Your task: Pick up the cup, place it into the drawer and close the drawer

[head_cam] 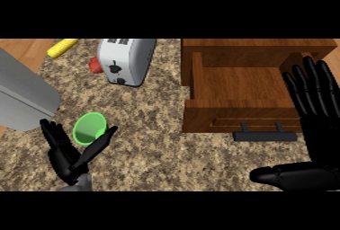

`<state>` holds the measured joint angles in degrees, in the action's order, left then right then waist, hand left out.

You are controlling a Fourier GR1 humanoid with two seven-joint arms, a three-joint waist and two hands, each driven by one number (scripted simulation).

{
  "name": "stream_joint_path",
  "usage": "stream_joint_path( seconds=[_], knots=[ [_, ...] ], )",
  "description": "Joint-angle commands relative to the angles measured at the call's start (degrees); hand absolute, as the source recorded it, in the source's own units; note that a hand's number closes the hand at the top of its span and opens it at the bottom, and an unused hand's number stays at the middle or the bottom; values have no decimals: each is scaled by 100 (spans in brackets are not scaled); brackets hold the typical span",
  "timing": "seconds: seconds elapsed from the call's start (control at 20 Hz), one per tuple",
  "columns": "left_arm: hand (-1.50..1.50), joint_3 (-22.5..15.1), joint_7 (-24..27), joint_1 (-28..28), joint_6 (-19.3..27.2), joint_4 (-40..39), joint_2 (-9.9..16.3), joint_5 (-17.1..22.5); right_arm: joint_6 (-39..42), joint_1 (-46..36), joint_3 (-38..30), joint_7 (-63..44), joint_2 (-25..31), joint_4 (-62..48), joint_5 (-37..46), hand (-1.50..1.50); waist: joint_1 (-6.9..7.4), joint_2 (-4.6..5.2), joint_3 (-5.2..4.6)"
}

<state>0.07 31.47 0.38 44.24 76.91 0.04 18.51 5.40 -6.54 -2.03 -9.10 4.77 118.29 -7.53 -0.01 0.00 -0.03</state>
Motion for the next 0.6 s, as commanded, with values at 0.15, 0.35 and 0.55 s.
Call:
stream_joint_path(
  seconds=[0.15,0.35,0.55],
  knots=[
    [-150,547,930,-372,-505,-1133,-3,624,42,281,242,309,-137,-18,279,-150,-7,1,2],
    [-150,395,1395,-315,-450,-1446,-3,1009,208,171,-119,87,43,98,-188,-150,-6,0,2],
    [-150,729,1437,-395,-1005,-1767,174,1132,75,-60,-62,-330,55,135,-130,-150,2,0,2]
  ],
)
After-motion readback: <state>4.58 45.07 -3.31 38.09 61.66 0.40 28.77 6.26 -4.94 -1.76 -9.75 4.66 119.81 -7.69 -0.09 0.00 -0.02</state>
